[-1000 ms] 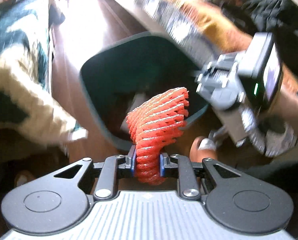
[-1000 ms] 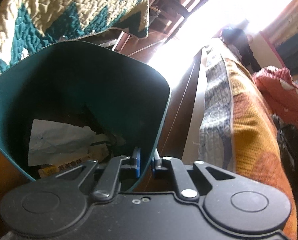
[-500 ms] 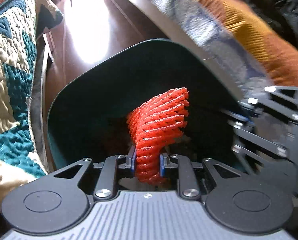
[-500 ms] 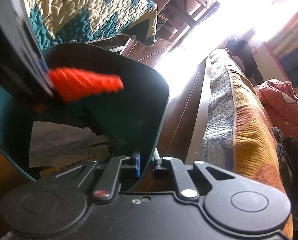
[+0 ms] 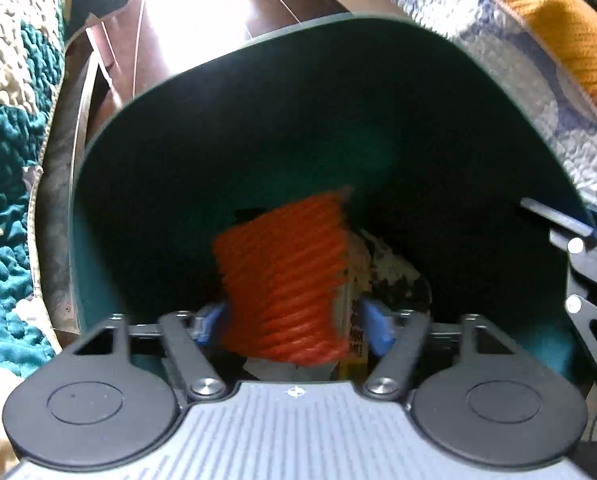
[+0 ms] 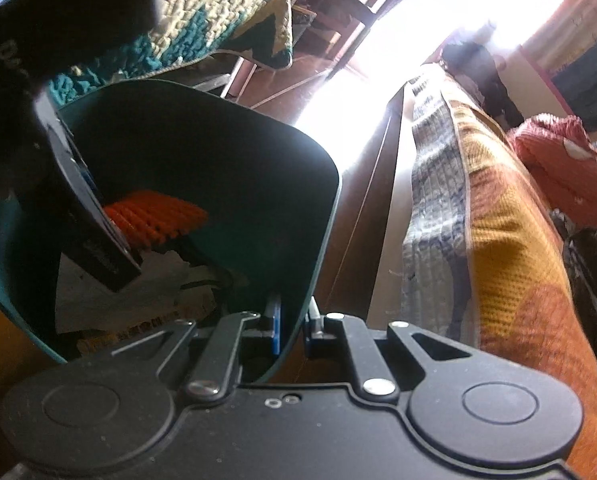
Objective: Collect trash
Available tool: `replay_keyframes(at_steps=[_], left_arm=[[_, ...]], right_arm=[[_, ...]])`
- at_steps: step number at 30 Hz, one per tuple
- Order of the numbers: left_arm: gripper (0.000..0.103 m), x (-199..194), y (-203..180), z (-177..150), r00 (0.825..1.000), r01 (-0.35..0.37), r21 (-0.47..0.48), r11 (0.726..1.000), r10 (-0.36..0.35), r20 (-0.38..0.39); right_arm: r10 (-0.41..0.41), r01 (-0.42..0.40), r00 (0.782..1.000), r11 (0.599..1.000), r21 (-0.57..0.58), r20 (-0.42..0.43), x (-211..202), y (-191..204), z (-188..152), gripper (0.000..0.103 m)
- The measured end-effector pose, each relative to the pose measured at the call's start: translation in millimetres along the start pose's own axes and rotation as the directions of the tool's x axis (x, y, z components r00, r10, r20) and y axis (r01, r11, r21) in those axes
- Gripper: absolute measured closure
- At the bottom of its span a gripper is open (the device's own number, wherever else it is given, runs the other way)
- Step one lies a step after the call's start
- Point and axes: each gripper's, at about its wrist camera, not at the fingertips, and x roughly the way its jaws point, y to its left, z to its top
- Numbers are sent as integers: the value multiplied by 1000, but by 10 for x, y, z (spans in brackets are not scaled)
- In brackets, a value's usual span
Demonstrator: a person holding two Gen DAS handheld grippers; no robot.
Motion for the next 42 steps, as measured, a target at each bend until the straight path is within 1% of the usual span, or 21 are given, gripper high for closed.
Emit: replay_keyframes(at_steps=[2,6,9,12,14,16,17,21,22,27,28,30,31,32,33,36,37,39,40,42], left_arm=[[33,-64,-51,-4,1000,18,19,1000,-18,11],[32,-289,-177,-48,998,25,71,997,-29,58],[32,-458,-213,-91,995,41,78,996,-47,85],[32,-617,-222,-173,992,42,83,996,-51,116],[32,-729,-208,-231,990,34,82,996,-45,136],[32,-840,-197,-288,987,31,77,997,-42,153],[32,-906,-189,-321,986,28,75,997,-40,164],[32,-1167,-172,-456,977,31,61,998,-43,207],[32,-1223,-169,-481,975,35,58,998,-47,216],[31,-1495,-171,-600,964,53,42,998,-63,260],[31,-1541,-171,-621,961,58,38,998,-66,269],[31,-1629,-176,-662,954,76,32,997,-82,287],[30,-1665,-178,-678,952,82,28,996,-87,295],[29,-1701,-181,-696,948,86,25,996,-89,304],[26,-1736,-185,-722,945,89,22,996,-91,313],[24,-1831,-192,-782,934,105,16,994,-104,341],[24,-1858,-193,-798,931,108,16,994,-107,349],[24,-1920,-190,-835,924,116,12,993,-112,367],[24,-1953,-188,-858,919,116,10,993,-111,378],[23,-2017,-187,-904,913,110,7,994,-104,394]], right_arm=[[8,-8,1000,1000,22,-19,36,-48,-26,94],[8,-6,998,999,37,-57,89,-81,-88,92],[12,-5,995,998,68,-102,152,-123,-131,90],[15,6,986,992,130,-165,245,-216,-181,89],[48,-16,984,983,182,-171,247,-281,-205,91],[42,-9,984,983,184,-173,216,-284,-191,91],[32,-3,985,985,170,-168,184,-267,-178,89],[4,17,988,991,135,-154,50,-251,-113,78],[0,21,989,991,133,-149,-3,-249,-107,76],[13,5,994,986,168,-107,-396,-301,-67,63],[29,-11,996,981,195,-89,-518,-329,-60,61],[68,-53,997,964,259,-49,-755,-406,-45,49],[80,-68,996,954,290,-27,-872,-436,-38,47],[90,-84,996,944,318,-5,-993,-460,-37,42],[97,-97,995,936,339,17,-1103,-479,-37,39],[95,-114,993,916,385,70,-1389,-489,-61,28],[93,-119,992,910,397,83,-1458,-492,-74,26],[83,-123,990,898,423,113,-1597,-478,-100,17],[78,-125,989,893,433,124,-1655,-471,-115,15],[73,-136,985,879,457,154,-1764,-459,-154,8]])
